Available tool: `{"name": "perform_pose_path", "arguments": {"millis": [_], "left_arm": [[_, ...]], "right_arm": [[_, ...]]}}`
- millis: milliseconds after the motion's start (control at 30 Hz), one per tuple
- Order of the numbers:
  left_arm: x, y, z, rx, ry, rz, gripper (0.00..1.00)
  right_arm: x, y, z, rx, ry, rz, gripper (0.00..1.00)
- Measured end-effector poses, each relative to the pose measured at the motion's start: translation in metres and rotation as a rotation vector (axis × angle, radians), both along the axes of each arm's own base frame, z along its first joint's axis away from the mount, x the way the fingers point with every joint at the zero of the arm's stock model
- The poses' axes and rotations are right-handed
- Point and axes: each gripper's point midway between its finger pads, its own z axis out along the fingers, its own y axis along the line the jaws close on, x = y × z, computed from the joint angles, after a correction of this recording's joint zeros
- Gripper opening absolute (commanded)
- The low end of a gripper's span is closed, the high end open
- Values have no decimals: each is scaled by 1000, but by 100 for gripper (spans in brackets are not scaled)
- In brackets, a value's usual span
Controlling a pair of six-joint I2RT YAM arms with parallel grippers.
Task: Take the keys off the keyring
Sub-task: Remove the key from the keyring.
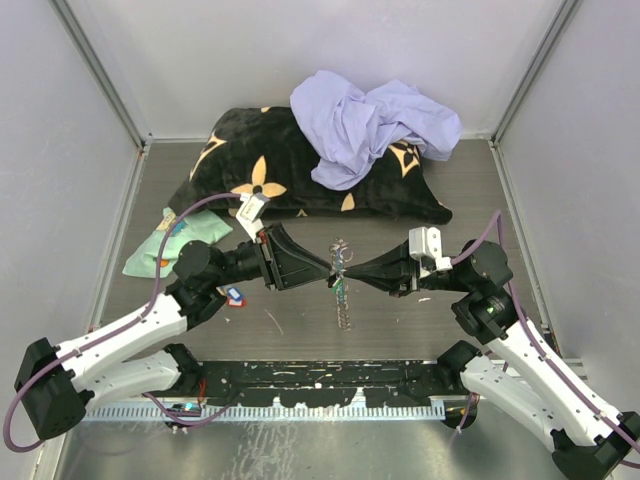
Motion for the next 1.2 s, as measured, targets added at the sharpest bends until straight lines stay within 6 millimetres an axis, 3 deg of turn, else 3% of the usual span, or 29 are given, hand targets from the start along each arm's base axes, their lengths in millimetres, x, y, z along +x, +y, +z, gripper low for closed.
{"name": "perform_pose_path", "arguments": {"millis": [1200], "left_arm": [[2,-12,-19,33,46,-52,27]], "right_arm": [[3,1,-3,-7,10,-5,1]]}}
